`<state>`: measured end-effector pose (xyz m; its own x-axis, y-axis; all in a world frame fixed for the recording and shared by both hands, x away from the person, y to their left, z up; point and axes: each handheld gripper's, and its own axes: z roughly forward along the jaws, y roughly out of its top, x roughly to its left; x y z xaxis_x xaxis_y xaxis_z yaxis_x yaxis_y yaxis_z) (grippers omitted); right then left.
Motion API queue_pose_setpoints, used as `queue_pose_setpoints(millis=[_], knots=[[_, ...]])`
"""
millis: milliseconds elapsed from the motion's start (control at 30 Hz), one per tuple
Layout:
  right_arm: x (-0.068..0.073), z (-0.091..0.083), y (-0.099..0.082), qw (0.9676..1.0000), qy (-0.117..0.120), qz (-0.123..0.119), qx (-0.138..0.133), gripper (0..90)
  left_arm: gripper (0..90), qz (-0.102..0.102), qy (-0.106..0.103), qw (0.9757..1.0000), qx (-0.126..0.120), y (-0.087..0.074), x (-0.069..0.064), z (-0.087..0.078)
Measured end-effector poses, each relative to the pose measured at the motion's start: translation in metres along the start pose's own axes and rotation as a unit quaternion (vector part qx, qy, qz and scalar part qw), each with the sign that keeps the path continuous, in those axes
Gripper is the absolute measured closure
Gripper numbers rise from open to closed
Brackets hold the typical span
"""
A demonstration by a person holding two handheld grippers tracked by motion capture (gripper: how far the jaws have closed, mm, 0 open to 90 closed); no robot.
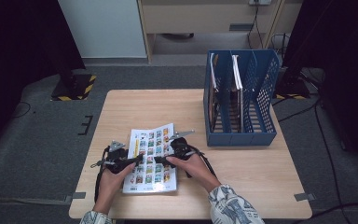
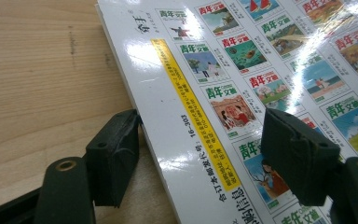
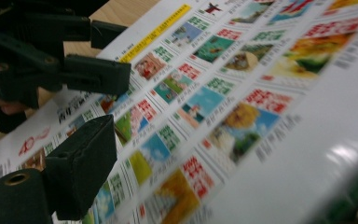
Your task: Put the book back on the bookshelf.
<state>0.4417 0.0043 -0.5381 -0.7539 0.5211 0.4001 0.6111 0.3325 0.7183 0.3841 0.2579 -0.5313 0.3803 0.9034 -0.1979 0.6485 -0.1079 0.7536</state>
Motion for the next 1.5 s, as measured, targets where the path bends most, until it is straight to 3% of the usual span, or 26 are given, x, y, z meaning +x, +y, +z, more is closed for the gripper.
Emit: queue_pose_setpoints(millis=[233,400,767,1000,1167,1233,1367,1500], knots=[[-0.002,0.002,0.004,1.0000,-0.003,0.008,0.003,14.1,27.3,-0.002,0.000,1.0000,0.000,0.000,0.000,0.000],[-0.004,-0.001,0.006,0.9998,-0.008,0.014,0.009,22.2,27.3,-0.003,0.000,1.0000,-0.001,0.000,0.000,0.000],[0.007,-0.006,0.019,0.9998,-0.007,-0.012,0.015,27.4,27.1,-0.004,0.001,1.0000,-0.001,-0.001,0.000,0.000],[0.011,0.001,0.029,0.9995,0.000,-0.001,0.031,25.4,27.1,-0.006,0.000,1.0000,0.001,0.000,0.001,-0.001],[0.015,0.009,0.034,0.9988,-0.010,0.016,0.044,25.2,27.0,-0.007,0.001,1.0000,0.002,0.000,0.001,-0.001],[0.017,0.009,0.036,0.9987,-0.018,0.017,0.045,29.4,26.9,-0.008,0.001,1.0000,0.003,0.000,0.001,-0.001],[0.018,0.006,0.038,0.9983,-0.046,0.020,0.030,51.1,25.7,-0.003,0.009,0.9999,0.003,0.001,0.001,-0.002],[0.020,0.003,0.041,0.9978,-0.060,0.024,0.014,64.5,23.3,0.003,0.017,0.9999,0.002,0.002,0.000,-0.002]])
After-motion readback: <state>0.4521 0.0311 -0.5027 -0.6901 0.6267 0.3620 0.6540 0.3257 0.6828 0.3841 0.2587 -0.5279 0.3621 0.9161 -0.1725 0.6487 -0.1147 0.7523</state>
